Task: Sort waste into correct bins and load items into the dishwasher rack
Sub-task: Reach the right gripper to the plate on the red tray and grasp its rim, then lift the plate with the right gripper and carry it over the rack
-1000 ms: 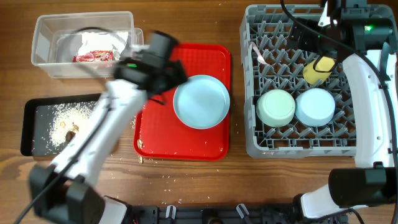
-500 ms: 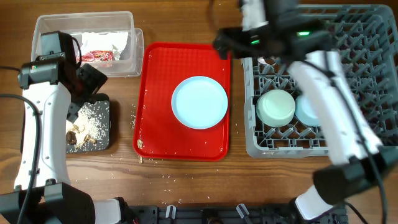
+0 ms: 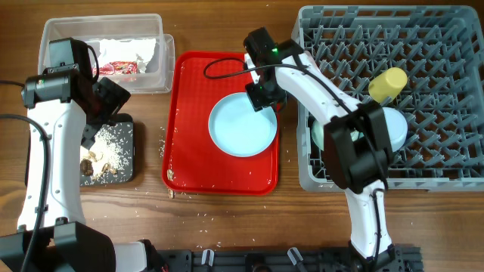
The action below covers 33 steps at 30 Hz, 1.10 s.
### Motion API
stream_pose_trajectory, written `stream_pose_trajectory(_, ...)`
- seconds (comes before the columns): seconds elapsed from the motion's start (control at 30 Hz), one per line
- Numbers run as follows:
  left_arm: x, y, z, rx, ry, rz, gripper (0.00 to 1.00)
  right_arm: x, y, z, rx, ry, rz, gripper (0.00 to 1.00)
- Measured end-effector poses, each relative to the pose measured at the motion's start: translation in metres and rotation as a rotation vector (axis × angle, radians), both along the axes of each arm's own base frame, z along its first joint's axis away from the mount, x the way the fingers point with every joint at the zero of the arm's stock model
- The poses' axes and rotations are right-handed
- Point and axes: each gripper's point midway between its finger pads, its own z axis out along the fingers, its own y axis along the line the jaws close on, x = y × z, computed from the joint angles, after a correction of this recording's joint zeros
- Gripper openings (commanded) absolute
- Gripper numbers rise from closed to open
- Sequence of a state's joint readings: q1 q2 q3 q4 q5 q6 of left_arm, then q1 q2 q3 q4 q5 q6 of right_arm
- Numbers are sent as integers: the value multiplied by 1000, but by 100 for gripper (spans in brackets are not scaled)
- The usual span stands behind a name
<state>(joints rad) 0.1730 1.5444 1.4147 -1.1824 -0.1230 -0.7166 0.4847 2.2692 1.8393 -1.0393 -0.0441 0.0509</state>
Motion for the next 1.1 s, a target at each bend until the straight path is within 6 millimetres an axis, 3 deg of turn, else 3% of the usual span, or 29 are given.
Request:
stream_pose_trajectory(0.07,0,0,0,0,0,0,100,-3,-1,-14,-15,27,5,45)
stream_pose_trajectory(0.13,0,0,0,0,0,0,100,-4,-2,-20,-19,41,10,36)
stream_pose_trajectory(0.17,0,0,0,0,0,0,100,-2,-1,-20,-15,34,13,22)
stream_pose_trajectory(0.23,0,0,0,0,0,0,100,-1,-1,-20,-13,29,15,7)
stream_pose_trajectory(0.27,0,0,0,0,0,0,100,0,-1,-20,-12,28,15,4)
stream_pose_trajectory(0.53,0,0,0,0,0,0,100,0,0,-9,7,42,-39,4)
stream_pose_trajectory(0.67,0,0,0,0,0,0,100,20,-18,29,43,-26,-126,4)
stream_pose_trajectory(0.73,0,0,0,0,0,0,100,35,-44,65,56,-106,-207,4)
stream_pose_trajectory(0.8,0,0,0,0,0,0,100,52,-84,110,59,-216,-322,4)
stream_pose_trajectory(0.93,0,0,0,0,0,0,100,65,-162,169,32,-369,-517,4)
stream_pose_trajectory(1.0,0,0,0,0,0,0,100,67,-203,180,-48,-423,-645,4)
stream_pose_trajectory(1.1,0,0,0,0,0,0,100,64,-242,184,-188,-481,-786,4)
